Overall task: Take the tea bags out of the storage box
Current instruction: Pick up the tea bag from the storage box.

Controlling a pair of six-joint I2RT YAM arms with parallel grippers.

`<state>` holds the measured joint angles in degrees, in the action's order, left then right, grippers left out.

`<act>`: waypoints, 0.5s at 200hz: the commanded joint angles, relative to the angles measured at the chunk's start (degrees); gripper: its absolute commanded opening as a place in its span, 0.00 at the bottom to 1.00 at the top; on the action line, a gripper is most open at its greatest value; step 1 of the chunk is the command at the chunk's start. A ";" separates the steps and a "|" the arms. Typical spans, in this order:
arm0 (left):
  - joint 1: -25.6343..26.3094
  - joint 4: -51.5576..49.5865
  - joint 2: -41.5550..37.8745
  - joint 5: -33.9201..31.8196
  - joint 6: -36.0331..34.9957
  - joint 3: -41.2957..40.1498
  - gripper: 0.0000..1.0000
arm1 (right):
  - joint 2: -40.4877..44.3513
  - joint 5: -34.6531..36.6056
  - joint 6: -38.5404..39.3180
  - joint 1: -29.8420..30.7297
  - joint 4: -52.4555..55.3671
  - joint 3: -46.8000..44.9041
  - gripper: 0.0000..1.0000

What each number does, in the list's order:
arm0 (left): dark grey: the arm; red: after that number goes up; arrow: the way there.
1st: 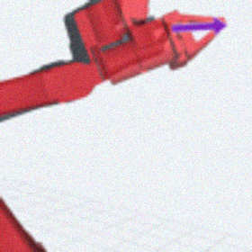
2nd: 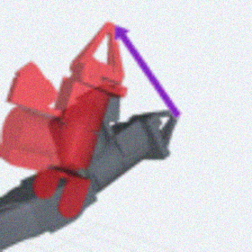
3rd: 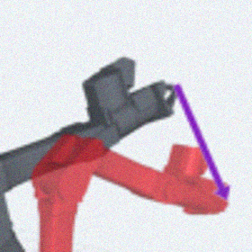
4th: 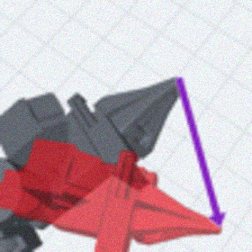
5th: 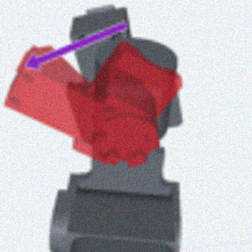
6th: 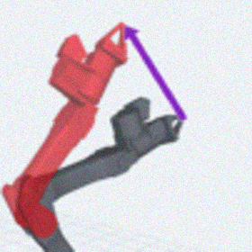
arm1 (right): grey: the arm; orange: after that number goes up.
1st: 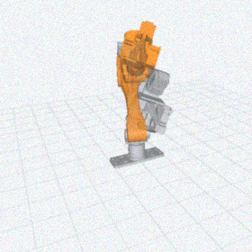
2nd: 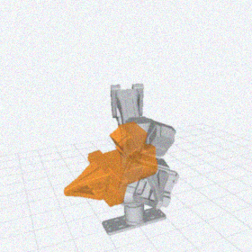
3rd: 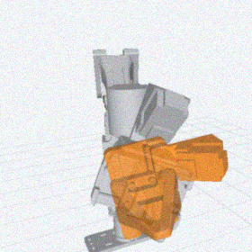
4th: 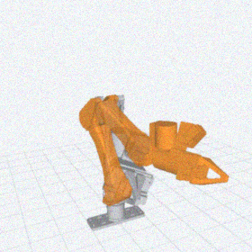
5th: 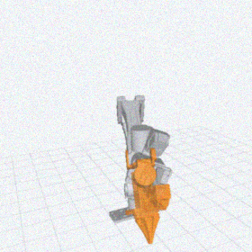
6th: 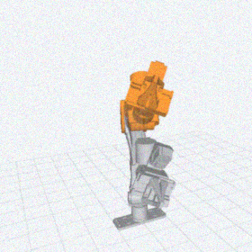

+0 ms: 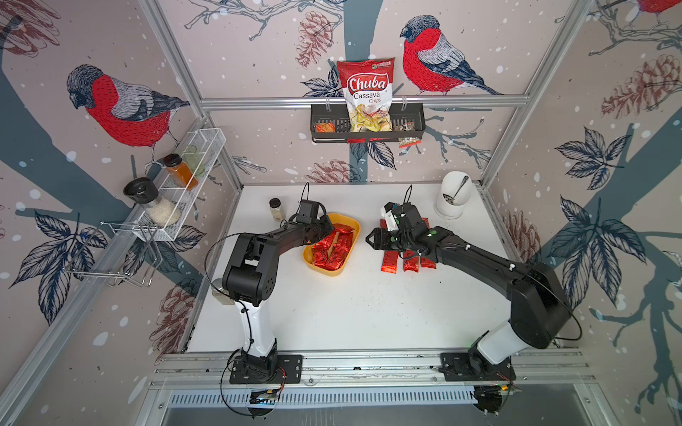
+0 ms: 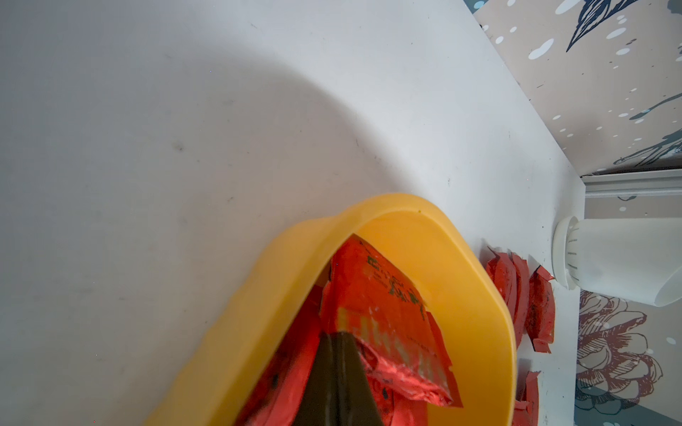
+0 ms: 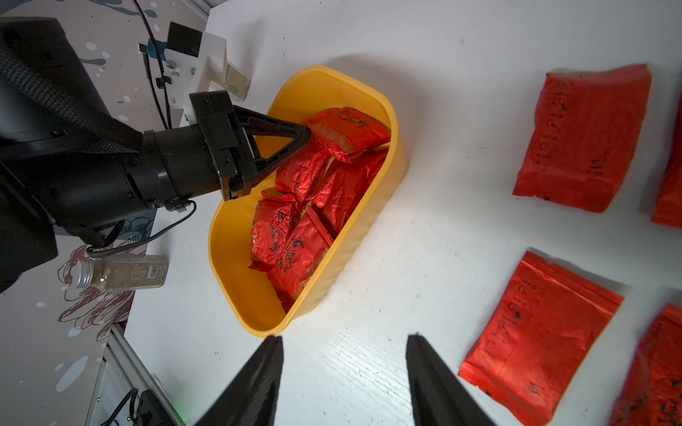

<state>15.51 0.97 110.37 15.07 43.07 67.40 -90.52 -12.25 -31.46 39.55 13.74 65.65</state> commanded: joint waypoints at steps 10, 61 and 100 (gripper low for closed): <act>-0.13 0.99 -2.97 0.06 -1.01 -0.97 0.00 | 0.78 0.59 0.70 0.00 -0.97 -0.17 0.59; -0.14 -1.95 -9.29 0.29 -3.43 -3.08 0.17 | 0.07 0.13 0.44 0.06 -1.73 0.22 0.59; -0.13 0.60 -6.24 1.56 -0.33 -2.85 0.48 | -0.67 -0.27 0.34 0.76 -1.61 1.40 0.58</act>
<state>15.51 -0.27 102.52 15.25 41.12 64.40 -91.13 -12.29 -31.46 39.86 13.58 66.19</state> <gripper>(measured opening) 0.517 0.581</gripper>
